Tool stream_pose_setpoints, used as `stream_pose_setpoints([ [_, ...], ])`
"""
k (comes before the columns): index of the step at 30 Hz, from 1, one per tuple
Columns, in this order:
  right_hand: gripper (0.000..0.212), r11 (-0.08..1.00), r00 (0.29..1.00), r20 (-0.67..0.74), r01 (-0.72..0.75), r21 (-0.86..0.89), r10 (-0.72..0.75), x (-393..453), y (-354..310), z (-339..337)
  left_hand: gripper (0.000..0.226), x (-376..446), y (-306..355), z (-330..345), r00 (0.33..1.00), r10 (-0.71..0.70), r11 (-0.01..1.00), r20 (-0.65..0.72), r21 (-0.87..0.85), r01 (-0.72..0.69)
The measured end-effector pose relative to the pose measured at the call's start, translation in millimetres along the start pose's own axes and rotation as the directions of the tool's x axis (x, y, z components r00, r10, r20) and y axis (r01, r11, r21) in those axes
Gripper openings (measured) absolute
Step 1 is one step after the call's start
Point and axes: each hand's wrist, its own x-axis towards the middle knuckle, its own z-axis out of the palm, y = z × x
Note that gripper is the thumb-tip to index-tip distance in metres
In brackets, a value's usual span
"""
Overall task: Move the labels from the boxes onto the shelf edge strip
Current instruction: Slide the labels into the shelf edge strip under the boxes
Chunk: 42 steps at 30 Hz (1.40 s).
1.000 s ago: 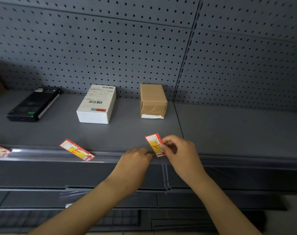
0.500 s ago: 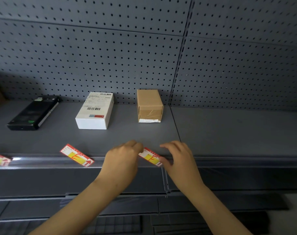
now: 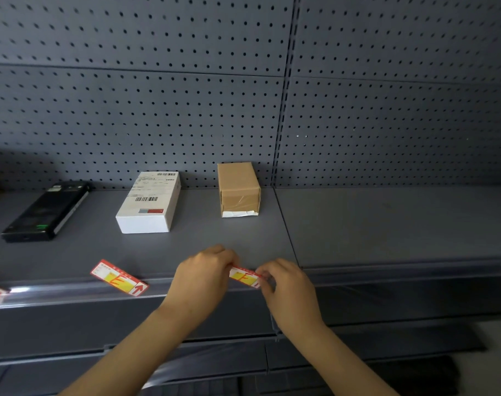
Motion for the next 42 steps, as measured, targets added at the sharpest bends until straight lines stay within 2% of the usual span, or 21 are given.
stream_pose_setpoints([
  [12,0.015,0.971,0.980,0.013,0.197,-0.137,-0.197,9,3,3,0.023,-12,-9,6,0.997,-0.035,0.996,0.074,0.086,0.028],
  [16,0.018,0.961,0.973,0.036,0.230,-0.151,-0.227,12,4,5,0.042,-14,-9,9,0.990,0.034,0.971,0.140,0.229,-0.066],
  [19,0.021,0.966,0.978,0.040,0.210,-0.151,-0.206,11,3,7,0.045,-19,-8,17,0.987,0.069,0.958,0.147,0.267,-0.107],
  [29,0.016,0.988,0.995,0.040,0.101,-0.115,-0.097,10,-3,6,0.045,-20,-6,23,0.990,0.049,0.968,0.135,0.238,-0.080],
  [35,0.020,0.981,0.992,0.027,0.125,-0.150,-0.122,11,-4,6,0.047,-22,-9,24,0.993,0.019,0.987,0.120,0.159,-0.038],
  [38,0.027,0.979,0.990,-0.014,0.135,-0.153,-0.139,2,-2,4,0.038,-25,-9,22,0.994,-0.013,0.996,0.106,0.085,0.004],
  [42,0.035,0.967,0.973,-0.052,0.218,-0.135,-0.226,-17,-1,16,0.042,-28,-6,21,0.997,-0.017,0.999,0.081,0.048,0.013],
])
